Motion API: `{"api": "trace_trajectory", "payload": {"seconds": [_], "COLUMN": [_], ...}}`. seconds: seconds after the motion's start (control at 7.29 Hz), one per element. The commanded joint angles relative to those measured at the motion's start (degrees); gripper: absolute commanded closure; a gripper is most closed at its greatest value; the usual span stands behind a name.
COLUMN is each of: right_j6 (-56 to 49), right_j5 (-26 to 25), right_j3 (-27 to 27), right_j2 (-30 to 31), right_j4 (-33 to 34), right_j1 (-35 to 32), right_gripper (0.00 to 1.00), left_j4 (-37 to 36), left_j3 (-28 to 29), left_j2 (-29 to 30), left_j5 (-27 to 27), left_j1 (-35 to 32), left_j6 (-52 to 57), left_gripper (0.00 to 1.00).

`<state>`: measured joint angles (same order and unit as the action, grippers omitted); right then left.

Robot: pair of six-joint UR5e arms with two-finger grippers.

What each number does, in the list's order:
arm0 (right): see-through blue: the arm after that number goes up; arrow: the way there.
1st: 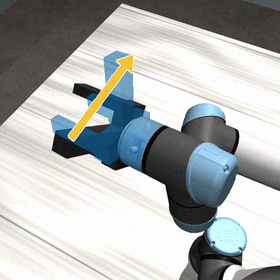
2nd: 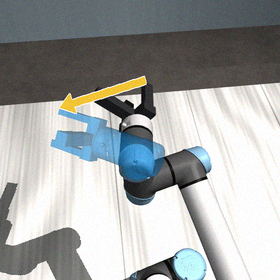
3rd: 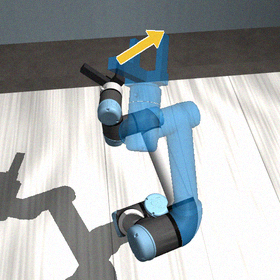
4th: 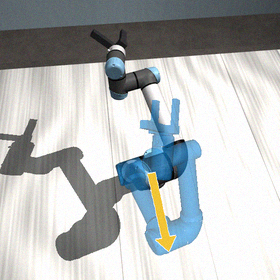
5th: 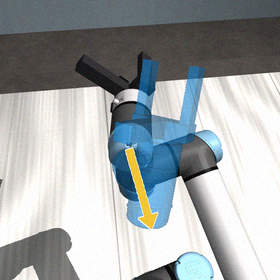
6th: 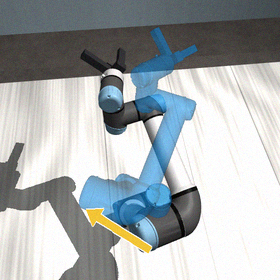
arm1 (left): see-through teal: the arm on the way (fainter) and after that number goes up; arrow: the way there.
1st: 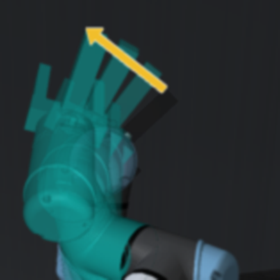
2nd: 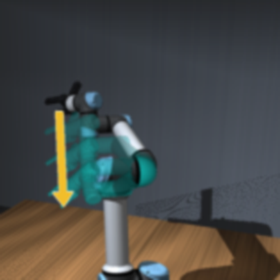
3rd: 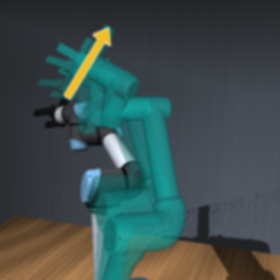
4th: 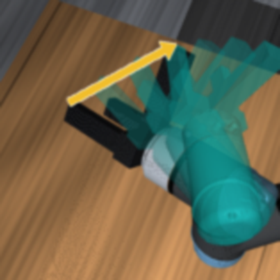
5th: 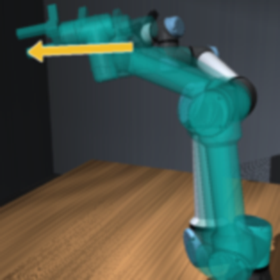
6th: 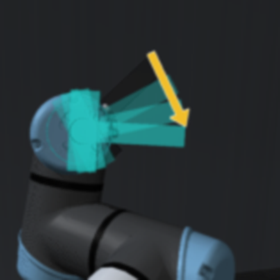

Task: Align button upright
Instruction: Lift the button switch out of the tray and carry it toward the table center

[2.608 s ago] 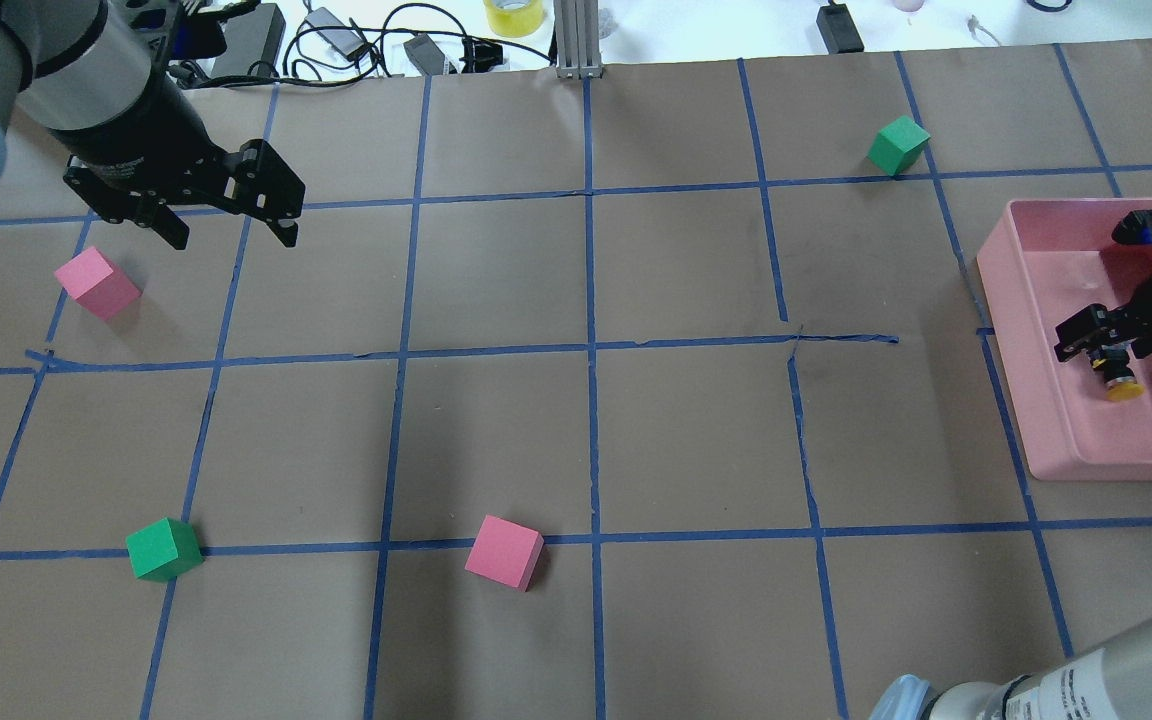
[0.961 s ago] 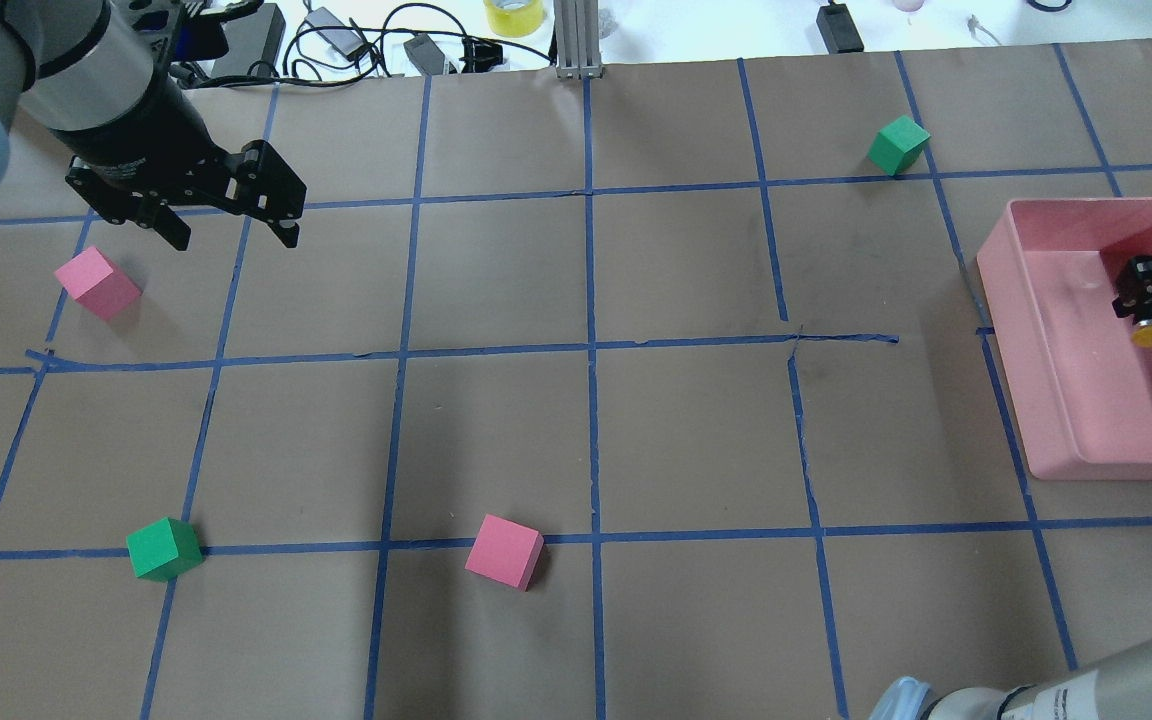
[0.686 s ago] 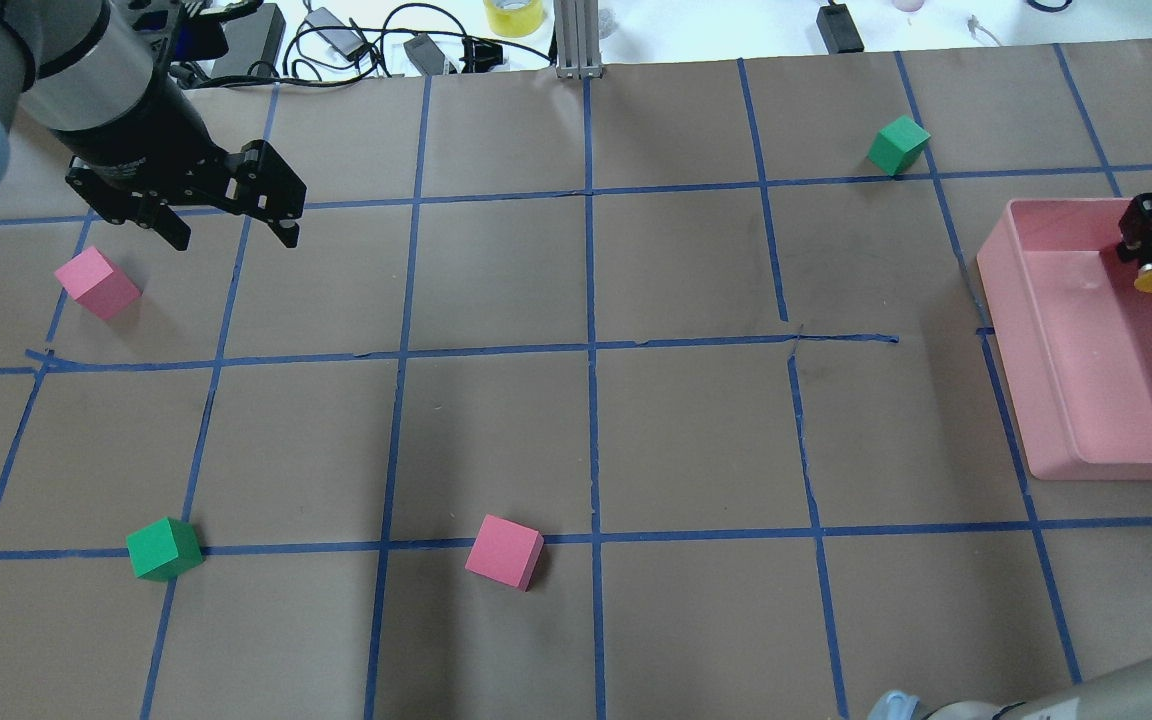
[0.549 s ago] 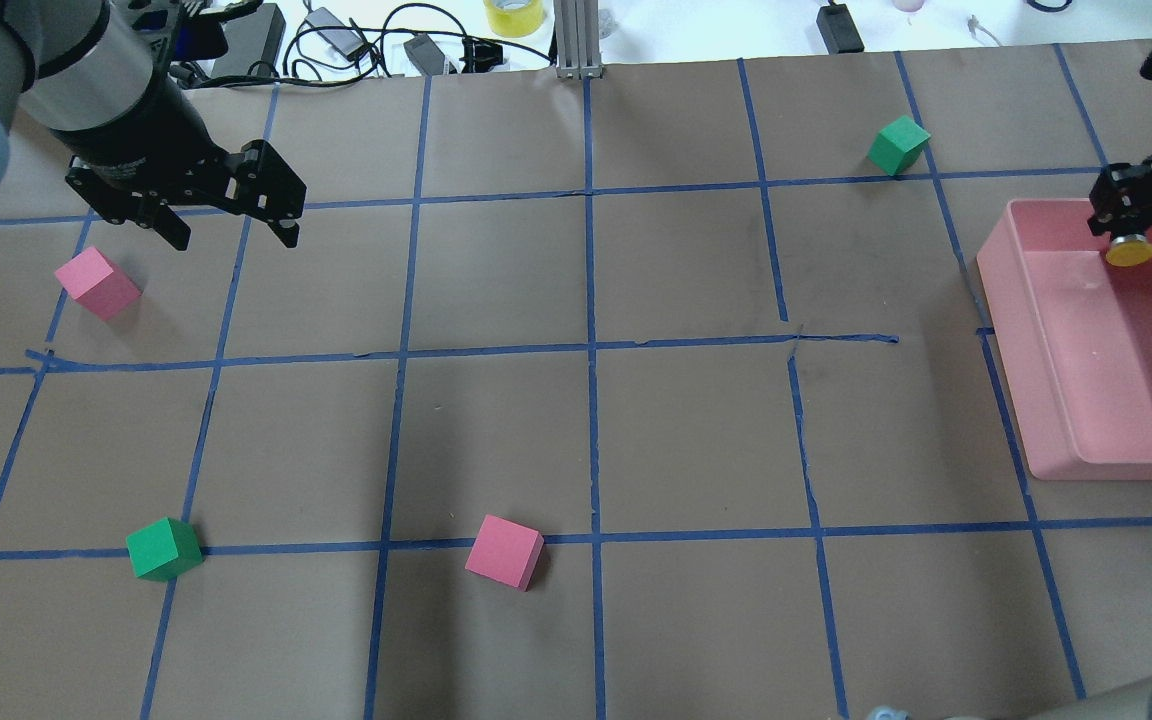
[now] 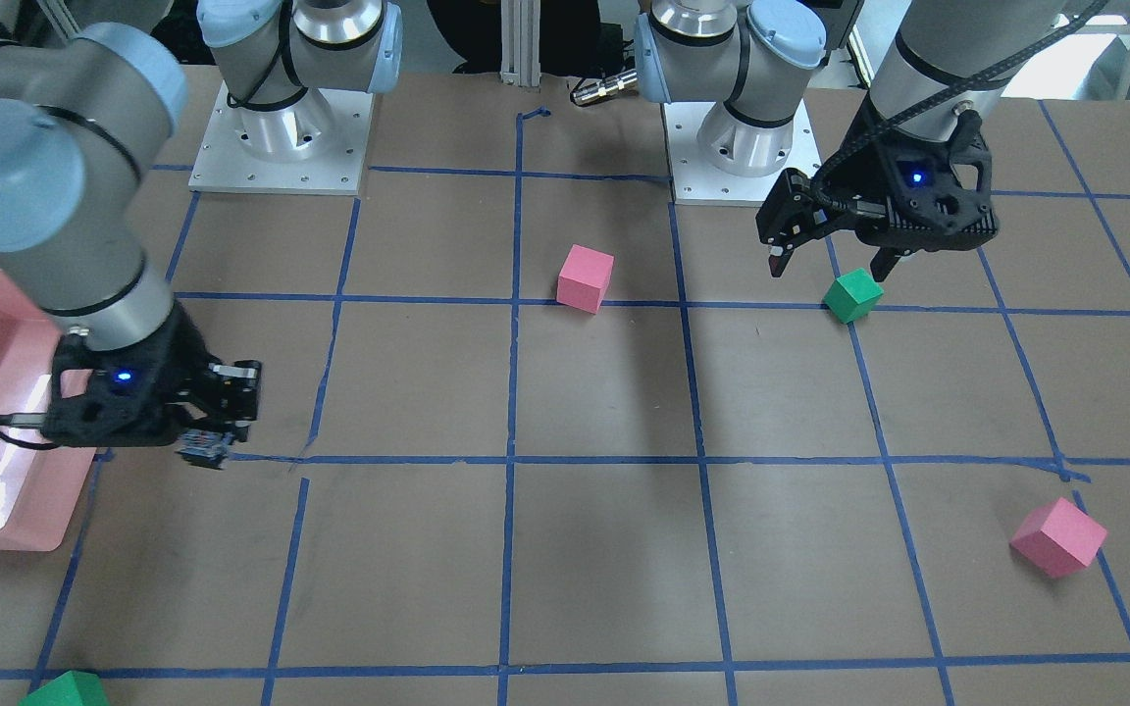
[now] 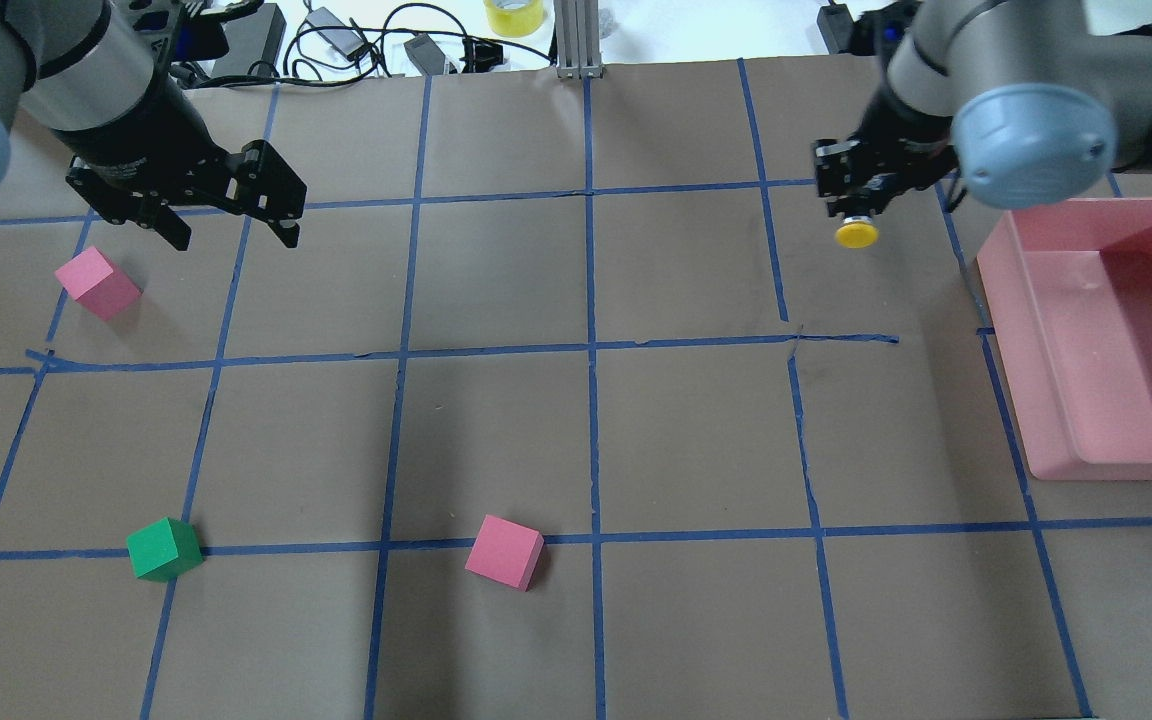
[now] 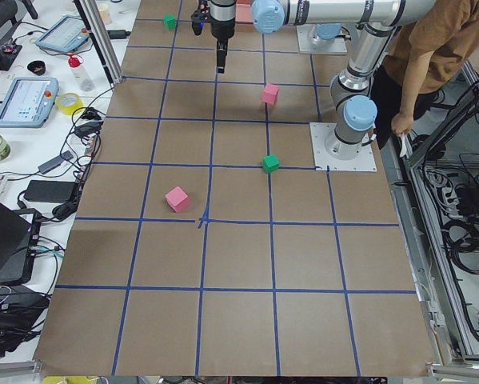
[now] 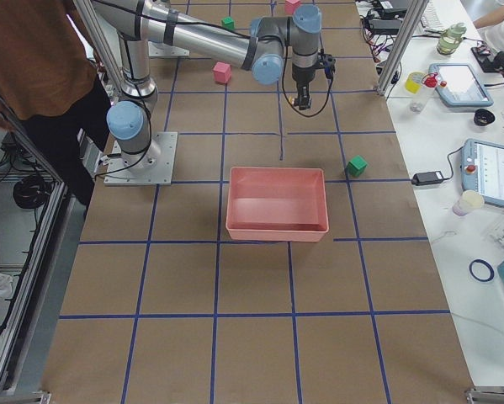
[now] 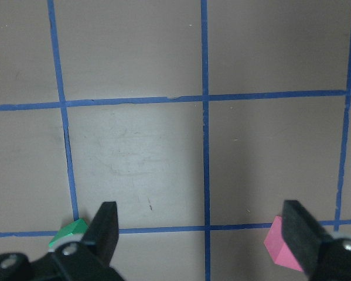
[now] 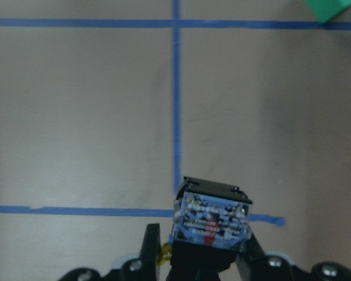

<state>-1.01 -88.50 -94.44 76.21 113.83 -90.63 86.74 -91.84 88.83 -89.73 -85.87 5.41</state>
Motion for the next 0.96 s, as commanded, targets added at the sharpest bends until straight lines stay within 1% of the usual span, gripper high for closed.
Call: {"api": "trace_trajectory", "payload": {"seconds": [0.0, 0.14, 0.27, 0.41, 0.55, 0.82], "right_j6": [7.95, 7.96, 8.13, 7.26, 5.95, 5.41], "right_j5": [0.26, -0.18, -0.18, 0.34, 0.34, 0.17], "right_j3": [-0.39, -0.65, -0.66, -0.74, -1.09, -1.18], "right_j2": [-5.52, -8.25, -9.75, -10.9, -13.43, -17.13], "right_j4": [6.7, 10.06, 10.88, 12.8, 16.04, 19.31], "right_j1": [-14.17, -18.05, -19.22, -19.32, -20.97, -21.78], "right_gripper": [1.0, 1.0, 1.0, 1.0, 1.0, 1.0], "left_j4": [0.01, -0.16, -0.34, -0.34, -0.34, -0.34], "left_j3": [0.0, -0.52, -0.79, -0.79, -0.79, -0.79], "left_j2": [0.03, -0.06, -0.23, -0.23, -0.23, -0.23], "left_j5": [-0.01, -0.01, -0.01, -0.01, -0.01, -0.01], "left_j1": [0.0, 0.0, 0.0, 0.0, 0.0, 0.0], "left_j6": [0.04, 0.04, 0.04, 0.04, 0.04, 0.04], "left_gripper": [0.0, 0.0, 0.0, 0.0, 0.0, 0.0]}}
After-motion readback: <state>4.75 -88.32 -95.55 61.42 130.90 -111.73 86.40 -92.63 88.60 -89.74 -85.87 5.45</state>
